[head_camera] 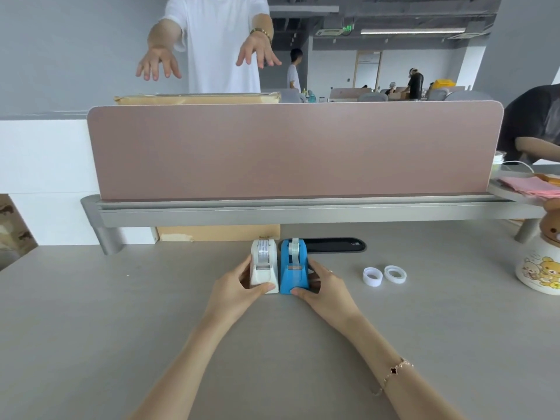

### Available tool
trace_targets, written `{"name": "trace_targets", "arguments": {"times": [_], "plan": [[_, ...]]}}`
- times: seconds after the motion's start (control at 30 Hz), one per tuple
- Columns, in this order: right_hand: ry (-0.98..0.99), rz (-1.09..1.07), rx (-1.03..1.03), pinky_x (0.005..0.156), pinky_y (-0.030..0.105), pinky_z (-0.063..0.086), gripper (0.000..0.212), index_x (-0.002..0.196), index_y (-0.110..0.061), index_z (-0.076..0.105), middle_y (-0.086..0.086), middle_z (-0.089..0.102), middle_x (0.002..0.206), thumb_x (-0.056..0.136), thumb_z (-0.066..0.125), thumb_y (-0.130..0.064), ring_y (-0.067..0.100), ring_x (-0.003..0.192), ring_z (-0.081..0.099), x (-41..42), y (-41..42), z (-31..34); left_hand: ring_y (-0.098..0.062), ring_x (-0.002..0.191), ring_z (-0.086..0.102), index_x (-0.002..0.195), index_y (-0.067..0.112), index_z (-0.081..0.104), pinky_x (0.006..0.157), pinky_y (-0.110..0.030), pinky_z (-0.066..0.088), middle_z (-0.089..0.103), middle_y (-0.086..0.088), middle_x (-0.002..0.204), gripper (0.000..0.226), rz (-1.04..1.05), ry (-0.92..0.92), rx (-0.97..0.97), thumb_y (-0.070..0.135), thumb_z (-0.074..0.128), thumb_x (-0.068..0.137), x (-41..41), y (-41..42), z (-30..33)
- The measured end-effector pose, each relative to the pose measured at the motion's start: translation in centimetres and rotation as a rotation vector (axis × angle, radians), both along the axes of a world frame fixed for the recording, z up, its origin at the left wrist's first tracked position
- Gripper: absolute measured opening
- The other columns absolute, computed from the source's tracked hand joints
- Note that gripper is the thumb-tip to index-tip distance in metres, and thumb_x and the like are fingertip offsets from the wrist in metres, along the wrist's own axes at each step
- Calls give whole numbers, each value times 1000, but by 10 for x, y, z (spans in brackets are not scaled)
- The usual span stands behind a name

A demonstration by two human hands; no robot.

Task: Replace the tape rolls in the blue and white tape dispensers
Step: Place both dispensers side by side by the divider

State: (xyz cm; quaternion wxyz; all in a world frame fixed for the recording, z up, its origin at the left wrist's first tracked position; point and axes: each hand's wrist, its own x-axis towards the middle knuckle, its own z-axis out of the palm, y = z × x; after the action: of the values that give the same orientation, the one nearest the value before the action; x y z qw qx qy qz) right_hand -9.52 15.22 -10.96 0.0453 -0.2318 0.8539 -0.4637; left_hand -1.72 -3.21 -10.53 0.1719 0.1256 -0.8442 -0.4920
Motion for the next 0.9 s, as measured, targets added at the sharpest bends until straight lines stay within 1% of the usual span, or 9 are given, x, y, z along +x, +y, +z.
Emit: {"name": "trace_targets", "arguments": {"times": [0.17,0.23,0.37,0.5,0.6,0.67,0.73,0.8,0.9], "plan": [[-5,-4,14,97,25,48,77,147,-17,32,2,59,131,82,72,-28,14,113,60,2,0,1,2,107,61,137,30,47,96,-21,46,65,17,117,77,-2,0,29,25,82,69,-1,-3,-2],[-13,1,8,97,25,49,76,146,-18,32,2,60,131,82,72,-27,14,113,60,2,0,2,4,107,61,135,33,48,98,-24,48,65,20,116,75,-11,1,37,27,82,68,-1,-4,-2],[-24,3,8,96,24,49,76,146,-18,33,1,61,130,82,72,-26,14,113,61,4,1,5,1,110,61,136,33,48,100,-29,49,66,16,121,77,-24,-6,45,30,82,67,-2,-6,-3],[-22,2,15,98,26,48,76,147,-18,31,2,58,134,83,71,-27,14,116,60,6,1,6,2,108,62,134,33,50,100,-32,49,67,19,117,77,-26,2,73,29,84,65,-2,-8,-4],[-30,1,12,96,23,47,76,147,-17,31,1,59,133,83,71,-26,14,115,60,6,1,8,3,107,62,133,34,51,100,-31,50,67,20,115,76,-30,8,92,26,84,66,-3,-8,-4],[-30,4,16,96,24,48,76,147,-18,31,1,59,133,83,71,-27,14,115,60,7,0,8,4,107,62,133,35,51,99,-29,49,67,22,113,75,-37,8,100,26,84,66,-3,-9,-4],[-23,7,28,98,26,49,76,148,-18,30,2,58,134,84,70,-28,14,116,59,7,0,8,7,103,62,132,34,51,98,-26,49,66,28,105,74,-34,10,109,23,84,66,-2,-8,-4],[-18,5,36,97,26,48,75,148,-17,29,2,58,134,85,69,-28,15,117,59,8,-1,8,11,99,62,132,34,52,95,-24,50,65,33,98,74,-31,13,105,22,84,66,-1,-7,-3],[-9,3,35,96,25,47,75,147,-17,30,3,58,133,84,70,-27,15,116,59,9,-1,9,9,101,62,132,33,52,95,-22,49,65,31,102,74,-35,18,96,22,84,67,-1,-6,-2]]}}
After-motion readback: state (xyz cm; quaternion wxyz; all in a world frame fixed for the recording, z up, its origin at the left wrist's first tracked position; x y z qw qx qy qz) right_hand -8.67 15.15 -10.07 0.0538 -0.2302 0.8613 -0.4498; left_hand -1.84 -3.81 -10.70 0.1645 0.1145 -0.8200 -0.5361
